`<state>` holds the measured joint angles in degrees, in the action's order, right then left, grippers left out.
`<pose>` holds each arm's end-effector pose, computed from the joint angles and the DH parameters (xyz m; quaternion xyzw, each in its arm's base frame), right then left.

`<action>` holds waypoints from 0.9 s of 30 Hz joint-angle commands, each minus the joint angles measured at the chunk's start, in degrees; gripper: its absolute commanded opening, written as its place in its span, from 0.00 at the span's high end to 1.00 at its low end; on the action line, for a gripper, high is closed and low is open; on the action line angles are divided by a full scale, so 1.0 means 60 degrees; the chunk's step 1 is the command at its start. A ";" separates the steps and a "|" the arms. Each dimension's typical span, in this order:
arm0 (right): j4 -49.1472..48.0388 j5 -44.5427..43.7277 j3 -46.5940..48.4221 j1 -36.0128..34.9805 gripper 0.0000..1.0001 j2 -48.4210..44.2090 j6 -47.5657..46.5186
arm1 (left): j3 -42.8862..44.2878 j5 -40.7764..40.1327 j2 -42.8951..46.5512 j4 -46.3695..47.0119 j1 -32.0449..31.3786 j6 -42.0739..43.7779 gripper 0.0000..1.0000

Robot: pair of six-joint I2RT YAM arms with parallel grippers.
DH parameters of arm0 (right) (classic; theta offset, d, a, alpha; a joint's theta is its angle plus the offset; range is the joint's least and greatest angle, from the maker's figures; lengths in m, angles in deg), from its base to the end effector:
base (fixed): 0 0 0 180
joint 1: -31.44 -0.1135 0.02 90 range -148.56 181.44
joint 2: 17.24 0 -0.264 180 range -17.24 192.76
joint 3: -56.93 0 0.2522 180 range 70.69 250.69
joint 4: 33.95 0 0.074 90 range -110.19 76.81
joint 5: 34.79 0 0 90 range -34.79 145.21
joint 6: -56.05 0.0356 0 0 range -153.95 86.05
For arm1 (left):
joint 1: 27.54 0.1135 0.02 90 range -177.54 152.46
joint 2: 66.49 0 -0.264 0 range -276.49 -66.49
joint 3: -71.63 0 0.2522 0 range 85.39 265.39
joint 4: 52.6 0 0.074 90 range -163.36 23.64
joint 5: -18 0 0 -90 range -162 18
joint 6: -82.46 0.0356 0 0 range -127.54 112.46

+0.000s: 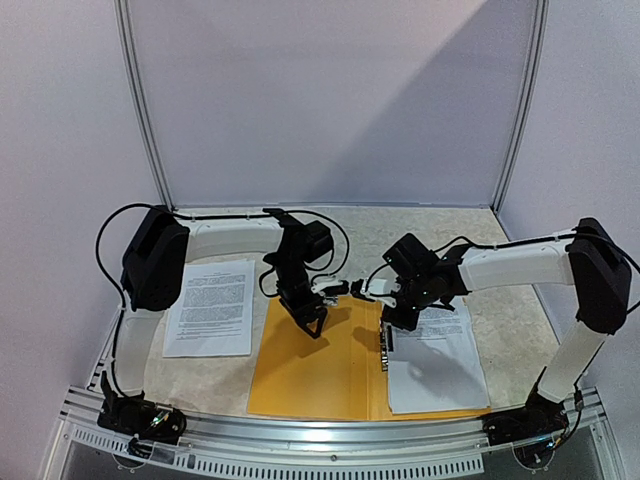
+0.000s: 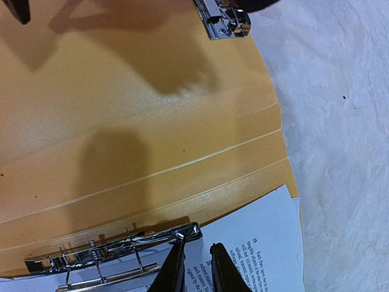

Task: Put the files into the folder
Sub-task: Clamp the file in the folder with some files.

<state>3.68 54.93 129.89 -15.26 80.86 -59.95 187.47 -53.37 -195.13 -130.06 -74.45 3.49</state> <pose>0.2303 0.2442 0.1703 -0.5756 0.7831 0.0400 0.2320 0.2856 -0.3220 0.1561 -0.4776 -0.8635 0.1533 0.0520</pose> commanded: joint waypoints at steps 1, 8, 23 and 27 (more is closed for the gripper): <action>-0.0073 -0.0499 0.0235 0.0034 0.83 0.0310 0.0387 | -0.0164 -0.0025 -0.0196 0.0259 -0.0120 -0.0053 0.29; 0.0051 -0.0193 -0.0034 0.0038 0.84 0.0441 0.0278 | -0.0159 -0.0110 -0.0163 0.0250 -0.0120 -0.0036 0.30; -0.0069 0.0939 -0.0743 0.0045 0.84 -0.0997 0.0041 | -0.0037 -0.0277 -0.0181 0.0196 -0.0120 0.0025 0.29; -0.0036 0.1208 -0.0938 0.0024 0.84 -0.1072 0.0040 | 0.0032 -0.0349 -0.0181 0.0158 -0.0107 0.0069 0.29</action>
<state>3.27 59.50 125.95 -15.26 75.90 -59.60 187.10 -54.73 -195.13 -129.21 -74.52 3.38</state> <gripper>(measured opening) 0.157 0.707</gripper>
